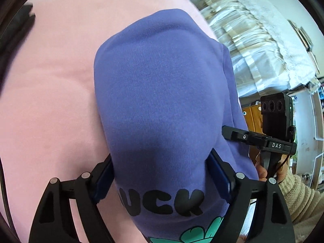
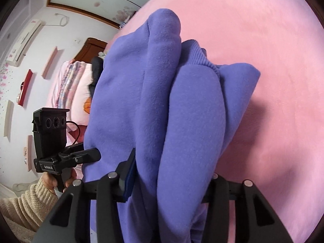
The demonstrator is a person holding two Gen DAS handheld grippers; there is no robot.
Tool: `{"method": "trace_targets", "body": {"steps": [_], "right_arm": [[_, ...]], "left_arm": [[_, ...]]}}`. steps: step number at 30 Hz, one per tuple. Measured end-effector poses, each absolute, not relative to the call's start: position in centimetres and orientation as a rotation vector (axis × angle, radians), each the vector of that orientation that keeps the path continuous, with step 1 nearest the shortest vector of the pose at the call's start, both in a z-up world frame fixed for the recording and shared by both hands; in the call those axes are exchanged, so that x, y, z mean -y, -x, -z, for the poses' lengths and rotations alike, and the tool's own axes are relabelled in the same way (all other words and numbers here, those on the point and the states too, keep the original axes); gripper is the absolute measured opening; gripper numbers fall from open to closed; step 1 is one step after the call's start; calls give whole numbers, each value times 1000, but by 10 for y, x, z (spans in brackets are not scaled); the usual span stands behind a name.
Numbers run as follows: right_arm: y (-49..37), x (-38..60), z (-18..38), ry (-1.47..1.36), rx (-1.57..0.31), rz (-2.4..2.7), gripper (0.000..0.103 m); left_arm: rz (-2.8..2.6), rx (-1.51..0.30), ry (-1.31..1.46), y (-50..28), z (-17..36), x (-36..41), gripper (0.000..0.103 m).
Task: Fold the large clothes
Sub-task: 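Lift and carry the hoodie bundle over the folded black jacket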
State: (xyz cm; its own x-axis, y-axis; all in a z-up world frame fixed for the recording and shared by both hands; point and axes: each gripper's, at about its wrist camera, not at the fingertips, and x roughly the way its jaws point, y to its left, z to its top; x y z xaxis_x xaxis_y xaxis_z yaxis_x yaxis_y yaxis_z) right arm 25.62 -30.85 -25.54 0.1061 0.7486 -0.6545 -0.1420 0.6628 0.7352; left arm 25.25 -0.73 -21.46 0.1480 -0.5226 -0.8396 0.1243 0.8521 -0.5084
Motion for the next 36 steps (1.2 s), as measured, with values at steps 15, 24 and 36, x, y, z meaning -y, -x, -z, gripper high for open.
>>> {"method": "trace_targets", "body": {"steps": [15, 24, 36], "right_arm": [[-288, 100, 75, -410, -1065, -850, 46], [-385, -115, 68, -487, -1001, -913, 46], [-491, -221, 196, -513, -1098, -763, 46]], "left_arm": [[410, -1094, 313, -250, 28, -207, 83], [315, -1013, 228, -342, -11, -424, 84], [338, -1022, 283, -467, 137, -540, 84]]}}
